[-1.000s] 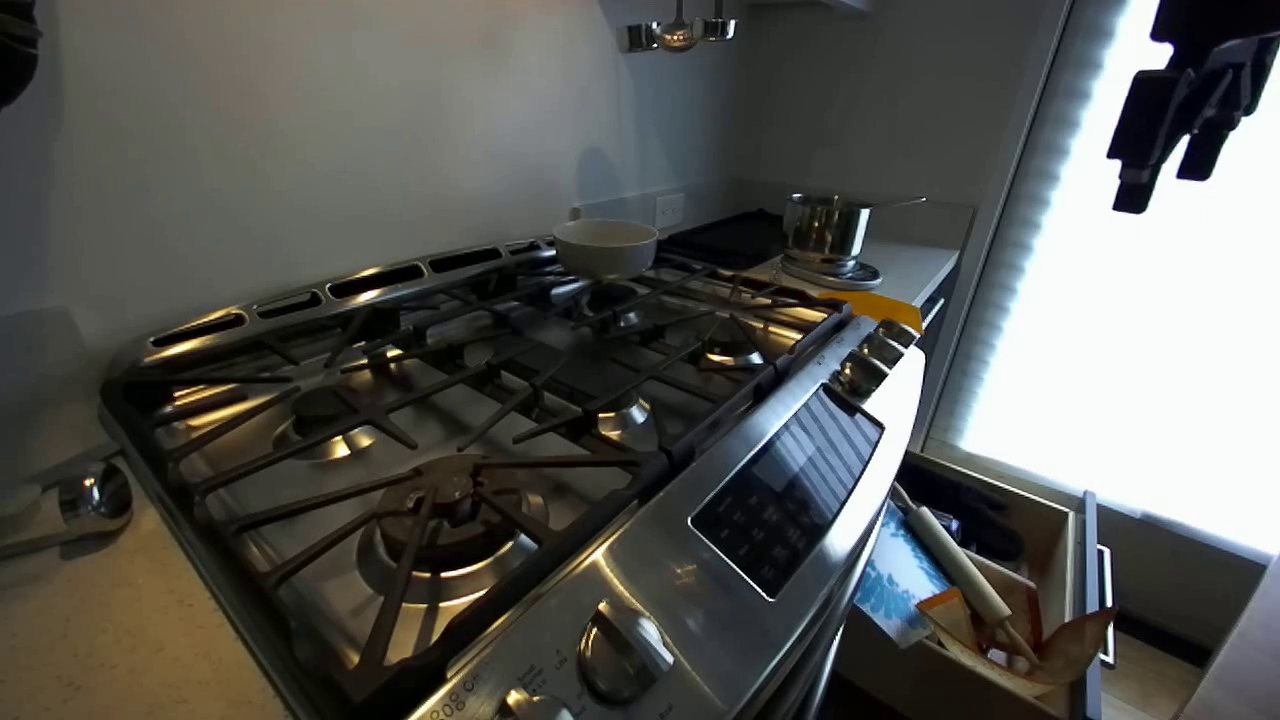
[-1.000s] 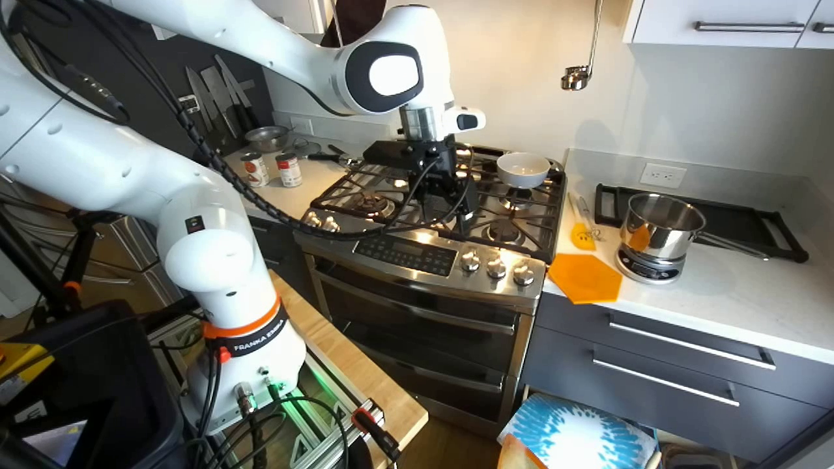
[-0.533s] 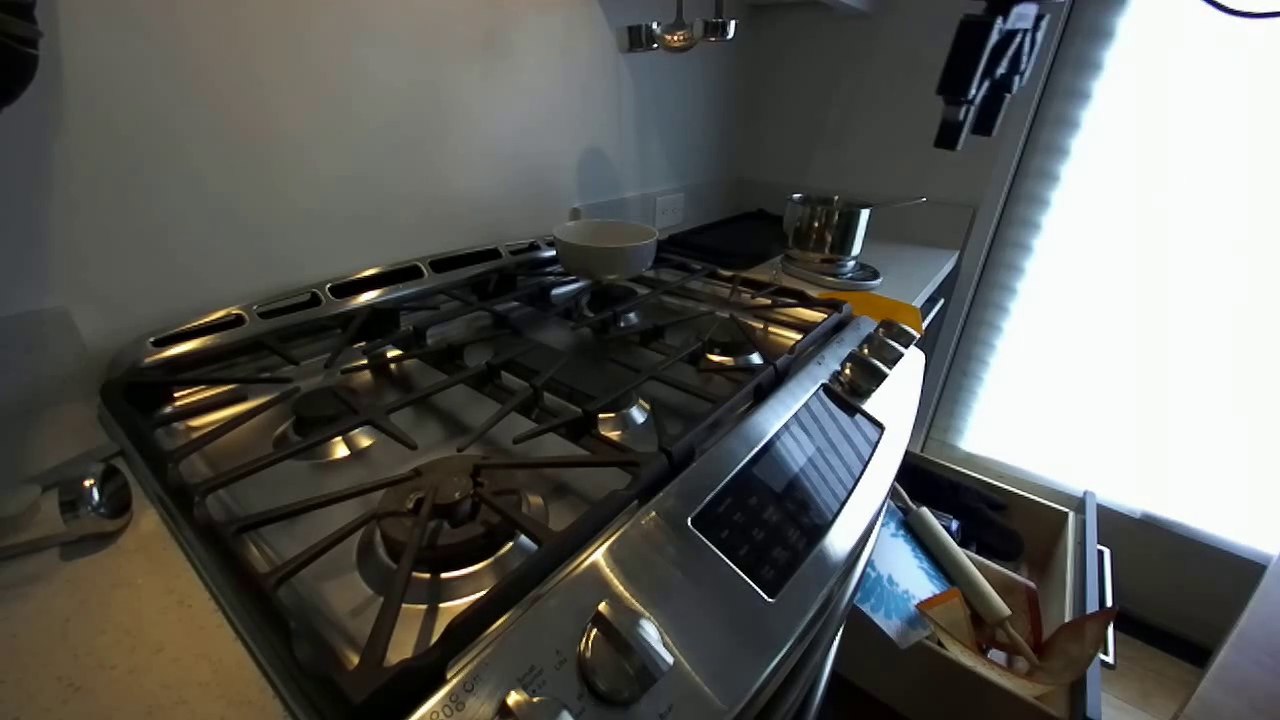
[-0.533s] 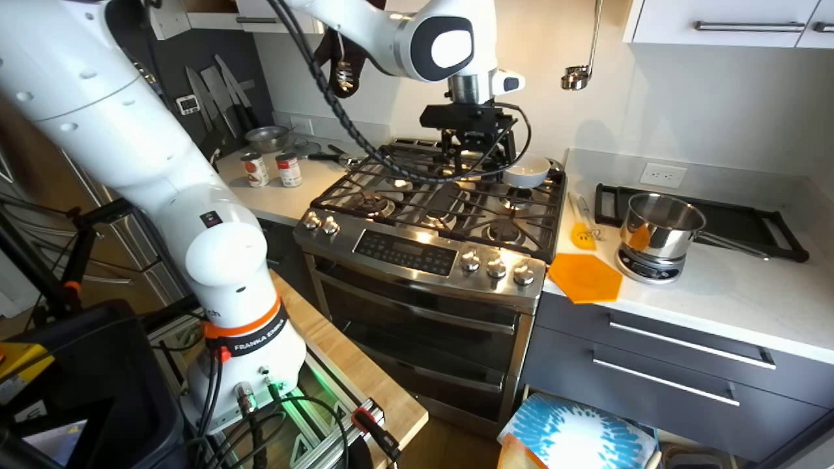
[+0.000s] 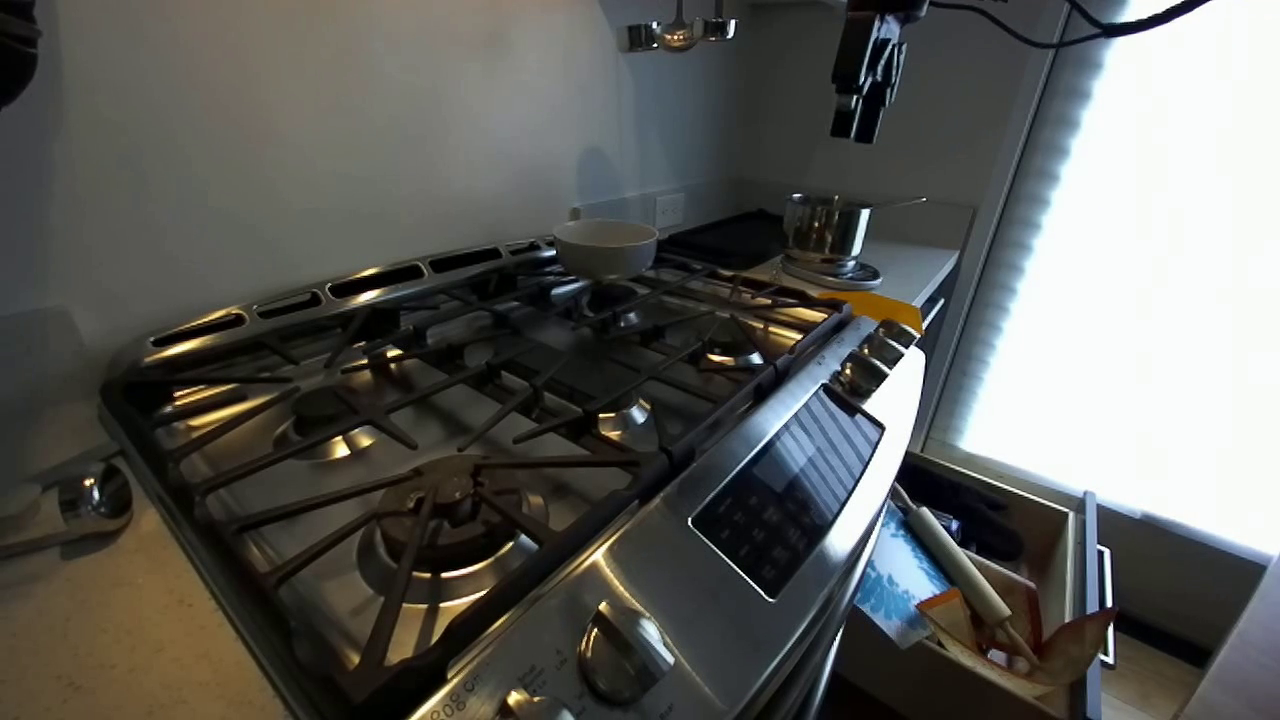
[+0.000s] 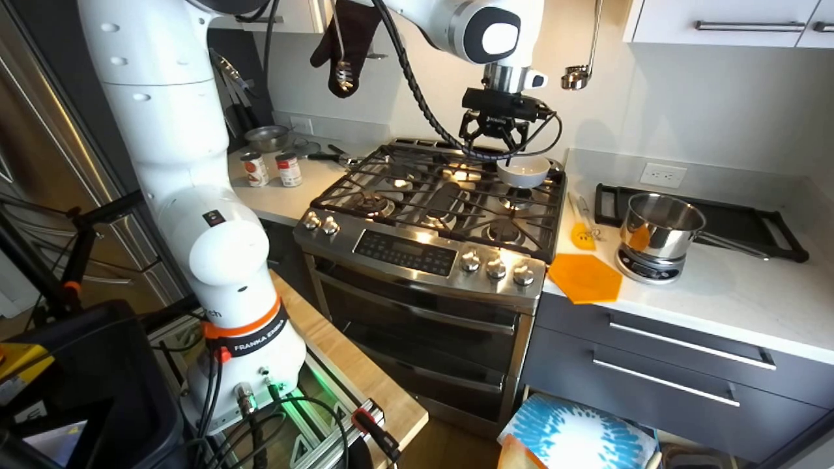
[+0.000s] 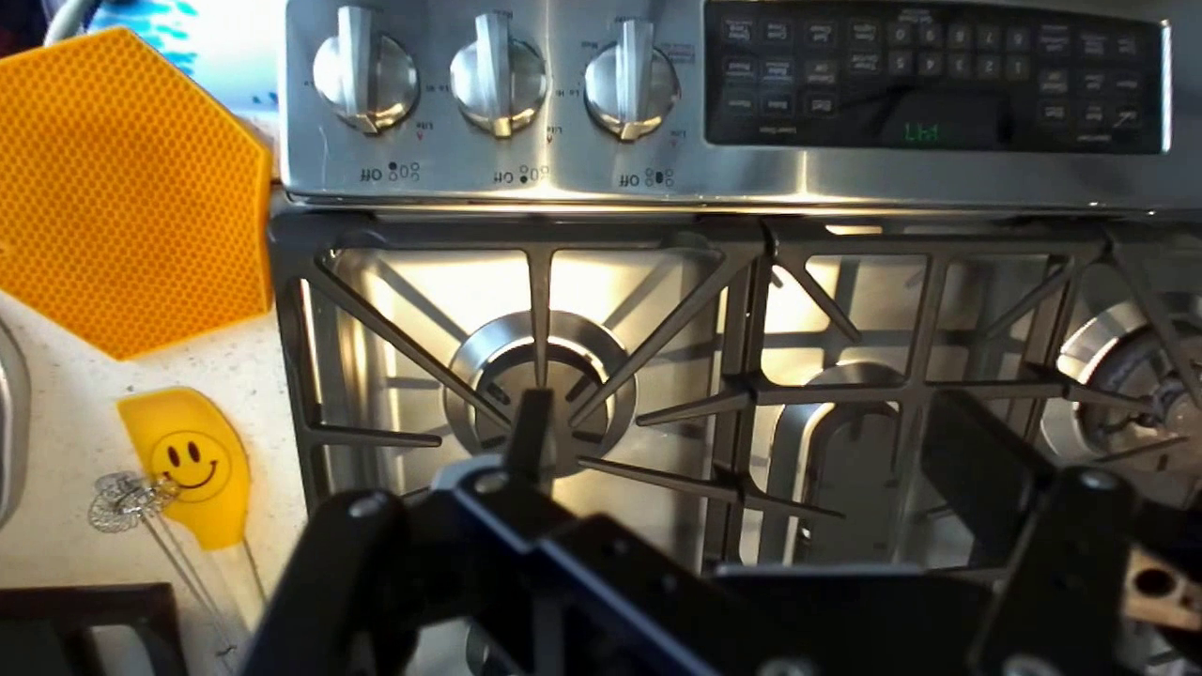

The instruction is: Put the bowl on the back right plate of the stove

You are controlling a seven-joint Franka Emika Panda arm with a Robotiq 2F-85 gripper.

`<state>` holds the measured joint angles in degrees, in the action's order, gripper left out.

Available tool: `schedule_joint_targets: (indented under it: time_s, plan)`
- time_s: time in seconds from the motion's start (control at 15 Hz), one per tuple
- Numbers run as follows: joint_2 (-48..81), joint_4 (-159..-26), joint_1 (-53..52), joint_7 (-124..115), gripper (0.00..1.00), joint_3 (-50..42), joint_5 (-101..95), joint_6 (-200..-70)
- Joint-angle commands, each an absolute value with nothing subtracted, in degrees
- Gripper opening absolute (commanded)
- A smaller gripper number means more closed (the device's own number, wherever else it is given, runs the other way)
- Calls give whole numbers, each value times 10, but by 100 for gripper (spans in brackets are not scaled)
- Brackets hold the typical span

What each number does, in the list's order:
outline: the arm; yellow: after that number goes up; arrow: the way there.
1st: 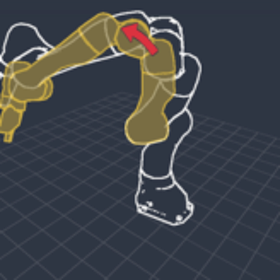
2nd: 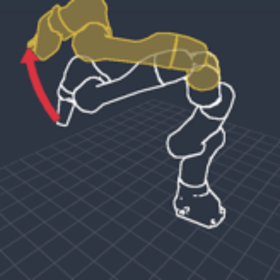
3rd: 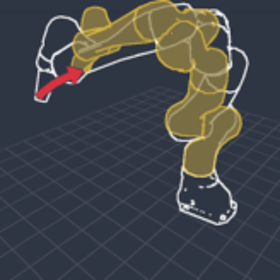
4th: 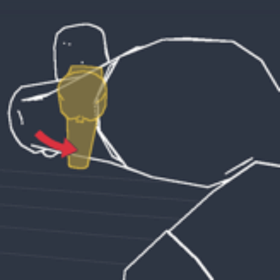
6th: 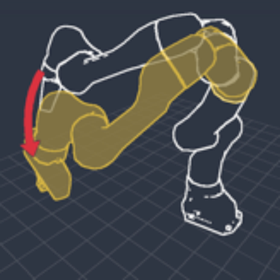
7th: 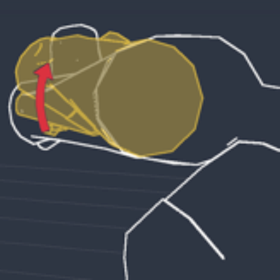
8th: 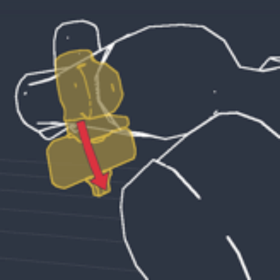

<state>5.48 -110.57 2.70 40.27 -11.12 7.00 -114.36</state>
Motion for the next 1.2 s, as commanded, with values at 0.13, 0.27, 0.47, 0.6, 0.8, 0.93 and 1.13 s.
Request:
schedule_joint_targets:
  time_s: [0.13, 0.27, 0.47, 0.6, 0.8, 0.93, 1.13]
  plan:
    - [64, -1096, 50, 403, 100, -89, 68, -1141]
    - [64, -1094, 50, 403, 100, -89, 68, -1140]
    - [126, -1050, 49, 422, 100, -78, 44, -1181]
    - [196, -987, 54, 449, 100, -64, 36, -1196]
    - [285, -892, 60, 479, 100, -39, 4, -1198]
    - [341, -827, 63, 503, 100, -16, 1, -1196]
    - [415, -729, 59, 557, 100, 22, -3, -1176]
